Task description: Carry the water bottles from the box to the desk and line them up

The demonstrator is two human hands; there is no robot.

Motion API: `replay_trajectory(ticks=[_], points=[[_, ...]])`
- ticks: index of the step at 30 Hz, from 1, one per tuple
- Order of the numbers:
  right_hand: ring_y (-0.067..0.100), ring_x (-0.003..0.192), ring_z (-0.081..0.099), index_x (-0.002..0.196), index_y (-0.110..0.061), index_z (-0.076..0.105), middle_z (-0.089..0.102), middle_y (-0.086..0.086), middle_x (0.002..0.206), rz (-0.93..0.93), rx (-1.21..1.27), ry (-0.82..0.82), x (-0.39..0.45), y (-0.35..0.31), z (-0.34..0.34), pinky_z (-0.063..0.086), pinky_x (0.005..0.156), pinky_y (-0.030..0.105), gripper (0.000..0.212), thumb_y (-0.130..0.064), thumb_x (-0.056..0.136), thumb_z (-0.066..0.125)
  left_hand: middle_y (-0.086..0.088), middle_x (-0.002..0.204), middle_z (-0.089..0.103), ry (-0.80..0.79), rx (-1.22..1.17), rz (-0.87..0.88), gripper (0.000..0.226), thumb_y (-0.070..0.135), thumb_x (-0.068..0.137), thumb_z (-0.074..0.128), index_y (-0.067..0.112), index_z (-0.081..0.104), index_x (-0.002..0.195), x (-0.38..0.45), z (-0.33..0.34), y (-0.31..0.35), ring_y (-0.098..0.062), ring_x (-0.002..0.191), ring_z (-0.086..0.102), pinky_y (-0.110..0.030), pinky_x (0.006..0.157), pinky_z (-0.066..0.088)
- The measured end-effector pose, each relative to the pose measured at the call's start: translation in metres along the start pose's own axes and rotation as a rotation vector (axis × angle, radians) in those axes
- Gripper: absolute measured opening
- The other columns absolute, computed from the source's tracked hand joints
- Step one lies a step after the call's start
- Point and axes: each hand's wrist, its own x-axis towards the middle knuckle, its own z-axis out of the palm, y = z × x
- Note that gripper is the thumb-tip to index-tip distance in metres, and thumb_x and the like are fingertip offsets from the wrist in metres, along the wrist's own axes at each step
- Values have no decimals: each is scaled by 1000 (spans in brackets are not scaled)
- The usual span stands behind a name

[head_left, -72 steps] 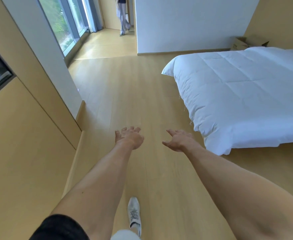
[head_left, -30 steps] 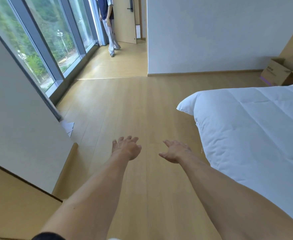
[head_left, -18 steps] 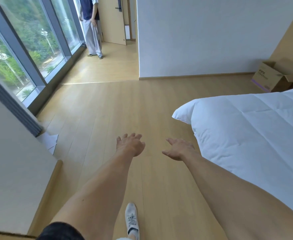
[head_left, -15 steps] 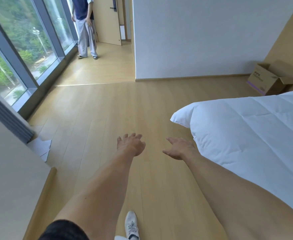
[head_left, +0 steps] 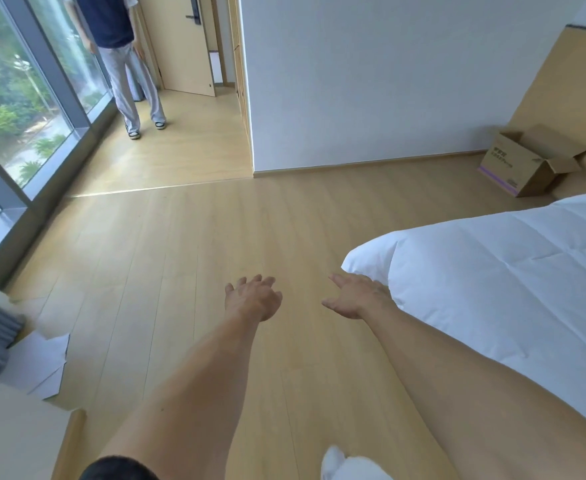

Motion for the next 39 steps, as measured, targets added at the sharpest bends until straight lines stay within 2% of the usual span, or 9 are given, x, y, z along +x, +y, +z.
replay_trajectory(ticks=[3, 12, 18, 25, 39], points=[[26, 146, 30, 158, -34, 18, 32, 4, 160, -15, 1, -4, 42, -3, -12, 26, 117, 47, 71, -60, 97, 41, 5, 166, 24, -1, 7, -10, 54, 46, 105, 29, 32, 28, 157, 40, -16, -3, -28, 152, 19, -53, 122, 14], [29, 151, 20, 159, -34, 14, 26, 8, 162, -27, 59, -47, 212, 2, -64, 19, 121, 47, 75, -61, 96, 44, 5, 165, 27, 28, 49, -36, 54, 46, 104, 31, 32, 31, 156, 196, -84, 9, -28, 150, 24, -53, 121, 16], [27, 150, 23, 159, -35, 17, 28, 7, 162, -45, 80, -57, 317, 18, -123, 19, 120, 47, 74, -63, 95, 43, 5, 163, 30, 39, 57, -38, 54, 47, 103, 31, 32, 31, 156, 303, -142, 42, -28, 148, 26, -52, 120, 18], [27, 149, 25, 158, -36, 18, 30, 3, 162, 10, 86, -62, 407, 51, -165, 19, 119, 48, 74, -62, 94, 44, 6, 162, 30, 16, 70, 17, 54, 47, 103, 31, 34, 31, 156, 409, -176, 80, -26, 148, 27, -50, 120, 19], [29, 145, 31, 156, -36, 23, 36, 7, 158, 317, 186, -21, 612, 114, -268, 24, 118, 46, 69, -59, 95, 44, 7, 161, 30, -58, 161, 341, 54, 45, 103, 31, 34, 30, 156, 693, -260, 164, -23, 149, 24, -49, 120, 15]])
